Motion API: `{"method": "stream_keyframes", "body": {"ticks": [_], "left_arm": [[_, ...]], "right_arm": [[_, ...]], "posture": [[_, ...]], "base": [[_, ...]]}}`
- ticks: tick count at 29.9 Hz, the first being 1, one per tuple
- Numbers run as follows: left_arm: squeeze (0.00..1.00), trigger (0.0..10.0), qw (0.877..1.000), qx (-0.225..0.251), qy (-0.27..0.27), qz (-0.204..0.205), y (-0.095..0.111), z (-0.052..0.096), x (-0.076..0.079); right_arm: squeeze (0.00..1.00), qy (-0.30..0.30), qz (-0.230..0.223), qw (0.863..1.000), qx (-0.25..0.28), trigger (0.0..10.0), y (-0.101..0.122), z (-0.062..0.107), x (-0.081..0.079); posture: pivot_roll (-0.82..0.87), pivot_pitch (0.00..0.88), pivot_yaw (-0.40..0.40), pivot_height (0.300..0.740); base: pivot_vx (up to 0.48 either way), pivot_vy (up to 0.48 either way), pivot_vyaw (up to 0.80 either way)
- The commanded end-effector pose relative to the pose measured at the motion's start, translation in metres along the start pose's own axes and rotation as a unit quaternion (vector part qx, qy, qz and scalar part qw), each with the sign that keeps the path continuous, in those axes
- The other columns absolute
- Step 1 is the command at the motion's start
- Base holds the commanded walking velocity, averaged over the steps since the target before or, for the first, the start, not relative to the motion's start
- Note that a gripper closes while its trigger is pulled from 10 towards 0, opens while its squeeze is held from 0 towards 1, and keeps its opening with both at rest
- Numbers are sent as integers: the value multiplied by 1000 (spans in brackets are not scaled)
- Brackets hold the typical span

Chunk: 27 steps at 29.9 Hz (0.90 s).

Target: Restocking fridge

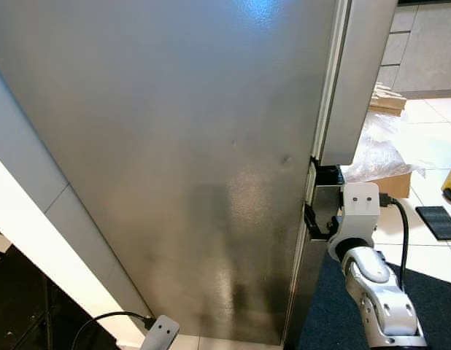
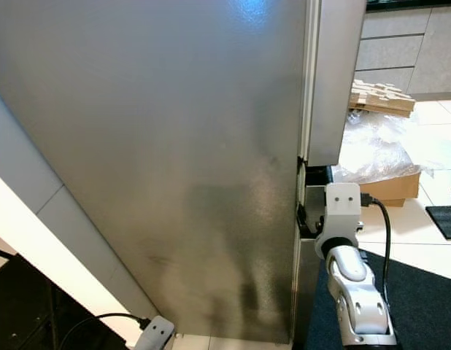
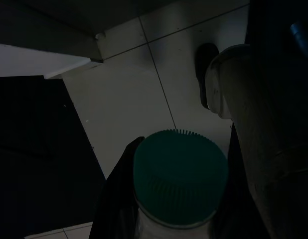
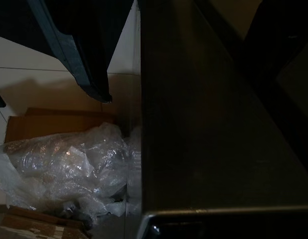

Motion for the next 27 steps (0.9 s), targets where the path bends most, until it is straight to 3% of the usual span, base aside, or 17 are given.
{"method": "stream_keyframes", "body": {"ticks": [1, 5, 8, 20, 24, 25, 27], "left_arm": [[0, 10000, 1000, -9, 0, -6, -6, 1, -2], [0, 10000, 1000, -8, -1, -5, -6, 1, -2], [0, 10000, 1000, -8, -3, -3, -6, 1, -1], [0, 10000, 1000, -7, -3, -4, -5, 1, -2], [0, 10000, 1000, -7, -3, -4, -5, 1, -2], [0, 10000, 1000, -6, -4, -3, -5, 1, -1], [0, 10000, 1000, -6, -4, -3, -5, 1, -1]], "right_arm": [[0, -56, 10, 996, -63, 10000, -30, 8, 34], [0, -28, -3, 998, -63, 10000, -32, 10, 29], [0, 27, -20, 998, -59, 10000, -30, 16, 20], [0, 116, -8, 989, -96, 10000, -40, 32, 16], [0, 146, 2, 981, -127, 10000, -52, 40, 10], [0, 176, 12, 971, -163, 10000, -68, 50, 4], [0, 186, 12, 966, -176, 10000, -76, 53, 2]], "posture": [[-173, 0, 117, 740], [-173, 0, 118, 740], [-175, 0, 121, 740], [-174, 0, 124, 740], [-176, 0, 125, 740], [-176, 0, 126, 740], [-176, 0, 126, 740]], "base": [[0, 0, 0], [0, 0, 0], [0, 0, 0], [0, 0, 0], [0, 0, 0], [0, 0, 0], [0, 0, 0]]}}
Point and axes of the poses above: a point about 5 cm out from each wrist's last joint towards the gripper, its own z axis pointing back from the gripper into the wrist, its own y axis along the axis of the wrist's last joint, x = y × z, the point moved 5 cm from there along -z, pointing out of the wrist towards the gripper, and after that the axes turned 7 degrees about -z, right-handed, at the moved point
